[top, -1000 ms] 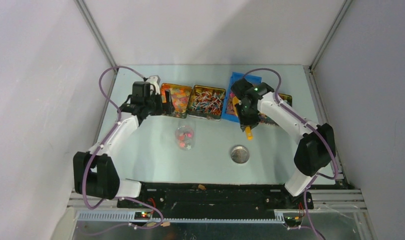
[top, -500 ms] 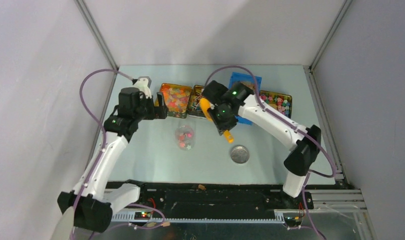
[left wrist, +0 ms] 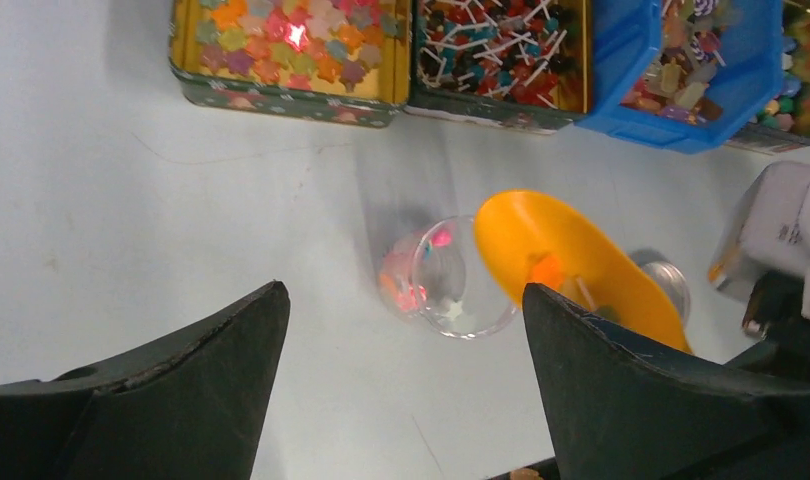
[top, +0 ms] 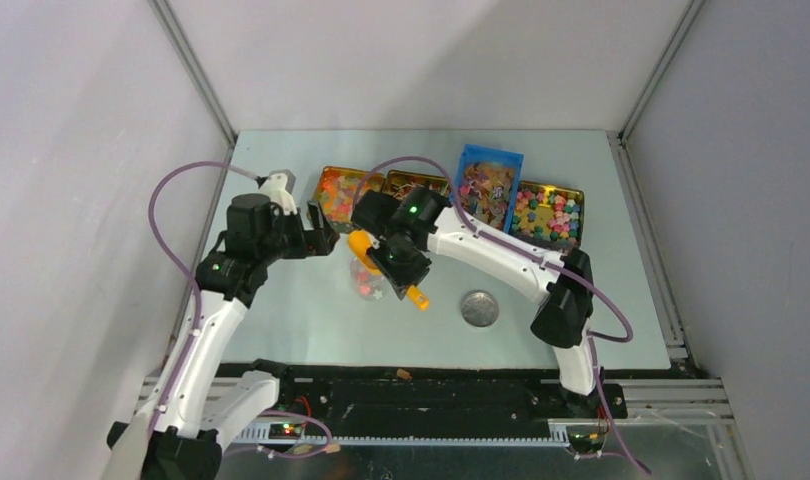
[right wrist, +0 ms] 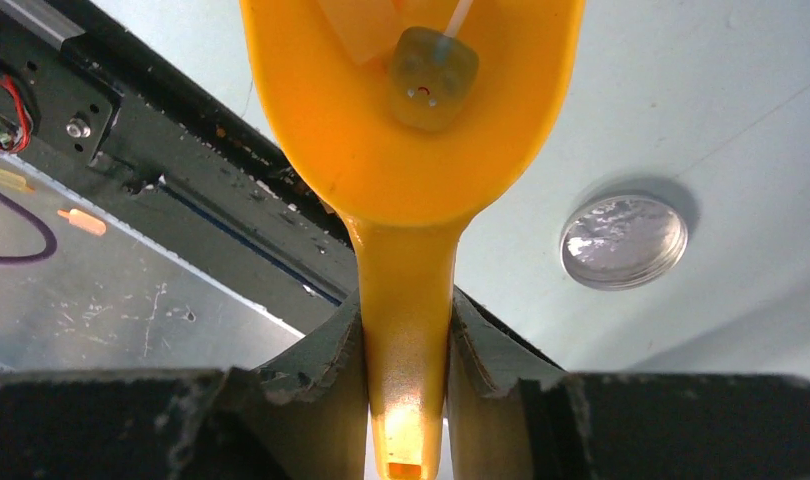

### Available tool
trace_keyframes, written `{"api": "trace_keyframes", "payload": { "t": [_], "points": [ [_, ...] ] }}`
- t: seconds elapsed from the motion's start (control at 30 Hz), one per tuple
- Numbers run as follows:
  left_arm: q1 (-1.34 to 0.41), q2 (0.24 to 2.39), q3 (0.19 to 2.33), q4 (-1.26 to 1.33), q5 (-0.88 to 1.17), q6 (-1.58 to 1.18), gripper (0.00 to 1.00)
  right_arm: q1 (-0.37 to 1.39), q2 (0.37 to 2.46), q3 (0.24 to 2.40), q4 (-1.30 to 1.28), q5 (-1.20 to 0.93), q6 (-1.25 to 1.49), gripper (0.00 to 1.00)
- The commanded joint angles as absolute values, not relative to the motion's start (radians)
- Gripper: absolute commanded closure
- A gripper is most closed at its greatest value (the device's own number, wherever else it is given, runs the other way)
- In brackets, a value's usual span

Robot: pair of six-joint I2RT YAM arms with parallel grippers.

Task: Pack the candies
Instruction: Place the fake candies in the packing bottle.

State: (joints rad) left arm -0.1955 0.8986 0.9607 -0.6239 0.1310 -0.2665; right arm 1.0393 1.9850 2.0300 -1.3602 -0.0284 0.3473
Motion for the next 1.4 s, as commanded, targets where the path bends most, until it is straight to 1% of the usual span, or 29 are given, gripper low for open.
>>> {"api": "trace_keyframes", "payload": {
  "t": [0.0, 0.33, 0.5, 0.63, 0.93, 1.37],
  "points": [
    [-0.198, 0.922, 0.943, -0.610, 0.210, -0.316, 0.07, 1.059, 1.990, 2.085, -1.365, -0.063, 0.341, 1.00],
    [-0.198, 1.042, 0.882, -0.520, 0.290, -0.358, 0.12, 1.069, 1.977, 2.096, -1.351, -0.077, 0.351, 1.00],
    [-0.204, 1.091, 0.857, -0.530, 0.261, -0.355, 0.15, 1.069, 1.969, 2.098, -1.350, -0.076, 0.350, 1.00],
    [-0.205, 1.098, 0.839, -0.533, 0.230, -0.356, 0.17, 1.068, 1.956, 2.099, -1.349, -0.063, 0.353, 1.00],
    [-0.219, 1.110, 0.828, -0.534, 0.216, -0.351, 0.17, 1.049, 1.918, 2.108, -1.348, -0.053, 0.358, 1.00],
    [-0.259, 1.152, 0.841, -0.527, 0.202, -0.341, 0.18, 1.027, 1.915, 2.135, -1.390, -0.040, 0.360, 1.00]
  ]
}}
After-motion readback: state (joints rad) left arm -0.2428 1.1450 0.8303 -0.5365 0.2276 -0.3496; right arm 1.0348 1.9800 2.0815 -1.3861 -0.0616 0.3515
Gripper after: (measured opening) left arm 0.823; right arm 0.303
